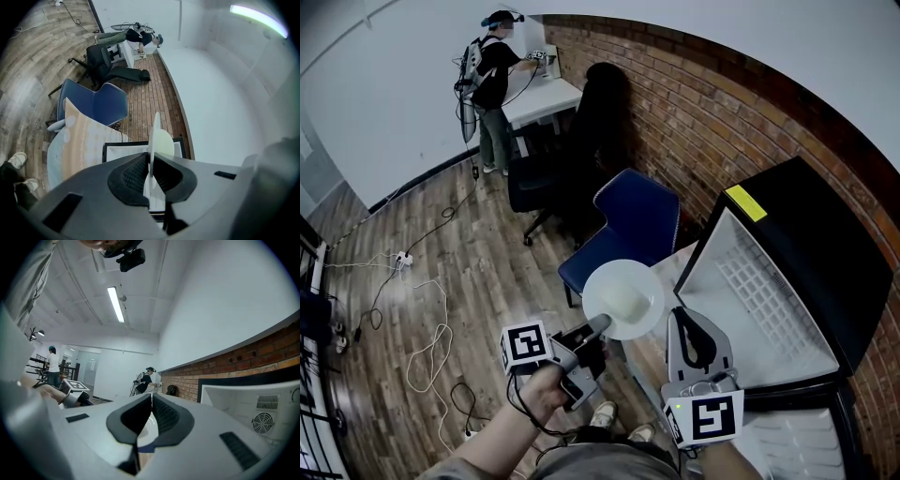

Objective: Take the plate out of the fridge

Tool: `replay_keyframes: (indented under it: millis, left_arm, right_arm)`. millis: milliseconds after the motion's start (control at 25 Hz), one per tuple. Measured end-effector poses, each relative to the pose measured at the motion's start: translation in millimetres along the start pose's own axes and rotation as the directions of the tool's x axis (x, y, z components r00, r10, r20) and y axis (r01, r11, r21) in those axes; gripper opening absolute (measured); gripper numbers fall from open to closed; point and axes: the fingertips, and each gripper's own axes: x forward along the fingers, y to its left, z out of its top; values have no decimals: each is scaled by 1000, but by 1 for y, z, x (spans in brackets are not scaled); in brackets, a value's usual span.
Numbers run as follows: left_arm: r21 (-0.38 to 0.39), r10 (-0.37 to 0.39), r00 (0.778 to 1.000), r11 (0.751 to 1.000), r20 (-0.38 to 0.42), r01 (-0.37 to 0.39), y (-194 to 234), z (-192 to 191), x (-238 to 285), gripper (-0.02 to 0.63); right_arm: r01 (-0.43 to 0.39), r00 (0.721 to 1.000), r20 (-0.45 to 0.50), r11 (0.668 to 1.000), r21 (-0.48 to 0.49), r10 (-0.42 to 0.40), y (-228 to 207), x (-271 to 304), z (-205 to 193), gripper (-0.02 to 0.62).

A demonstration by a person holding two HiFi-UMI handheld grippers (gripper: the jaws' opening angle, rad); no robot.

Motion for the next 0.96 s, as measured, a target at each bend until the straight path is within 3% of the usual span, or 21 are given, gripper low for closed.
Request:
replay_keyframes:
  millis: [960]
  left_arm:
    - [-18, -17, 999, 1000, -52, 16, -4, -7, 11, 32]
  right_arm:
    - [39, 999, 8, 999, -16, -39, -8, -8, 5, 31]
